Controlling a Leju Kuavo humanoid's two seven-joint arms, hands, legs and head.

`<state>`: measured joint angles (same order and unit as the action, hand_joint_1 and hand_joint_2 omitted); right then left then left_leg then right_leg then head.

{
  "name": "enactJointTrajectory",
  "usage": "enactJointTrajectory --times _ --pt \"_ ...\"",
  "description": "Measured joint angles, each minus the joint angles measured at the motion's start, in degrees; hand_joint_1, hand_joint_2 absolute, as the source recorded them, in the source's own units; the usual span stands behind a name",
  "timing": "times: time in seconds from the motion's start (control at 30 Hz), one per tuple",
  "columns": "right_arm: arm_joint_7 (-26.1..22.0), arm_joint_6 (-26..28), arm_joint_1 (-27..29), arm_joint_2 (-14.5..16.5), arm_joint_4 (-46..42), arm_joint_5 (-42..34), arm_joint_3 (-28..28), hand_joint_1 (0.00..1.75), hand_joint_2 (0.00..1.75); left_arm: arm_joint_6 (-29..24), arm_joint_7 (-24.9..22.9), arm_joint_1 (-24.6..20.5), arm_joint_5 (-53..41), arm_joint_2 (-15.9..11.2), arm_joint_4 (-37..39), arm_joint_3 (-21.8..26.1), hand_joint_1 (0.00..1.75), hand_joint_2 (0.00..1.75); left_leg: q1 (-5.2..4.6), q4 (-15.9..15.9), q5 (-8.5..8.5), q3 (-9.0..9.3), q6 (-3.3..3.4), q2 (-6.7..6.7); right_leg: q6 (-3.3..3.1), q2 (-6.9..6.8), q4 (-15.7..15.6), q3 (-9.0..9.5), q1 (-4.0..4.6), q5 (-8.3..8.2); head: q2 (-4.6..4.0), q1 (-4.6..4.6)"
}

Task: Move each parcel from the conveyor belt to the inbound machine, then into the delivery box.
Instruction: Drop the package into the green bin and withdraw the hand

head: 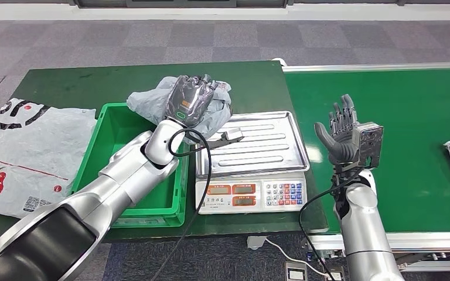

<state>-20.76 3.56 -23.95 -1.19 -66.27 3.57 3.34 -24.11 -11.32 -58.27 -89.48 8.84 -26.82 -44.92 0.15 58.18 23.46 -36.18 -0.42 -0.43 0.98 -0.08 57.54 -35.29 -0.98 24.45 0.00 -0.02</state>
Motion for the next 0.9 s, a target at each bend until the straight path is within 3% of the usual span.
enactJointTrajectory --times 0.9 --pt "0.0 0.0 0.0 0.0 0.0 0.0 0.0 0.00 1.75 0.0 0.0 0.0 0.0 -0.1 0.0 0.0 1.75 1.75 0.00 0.0 0.00 0.00 0.00 0.00 0.00 0.00 0.0 0.00 0.00 0.00 0.00 0.00"
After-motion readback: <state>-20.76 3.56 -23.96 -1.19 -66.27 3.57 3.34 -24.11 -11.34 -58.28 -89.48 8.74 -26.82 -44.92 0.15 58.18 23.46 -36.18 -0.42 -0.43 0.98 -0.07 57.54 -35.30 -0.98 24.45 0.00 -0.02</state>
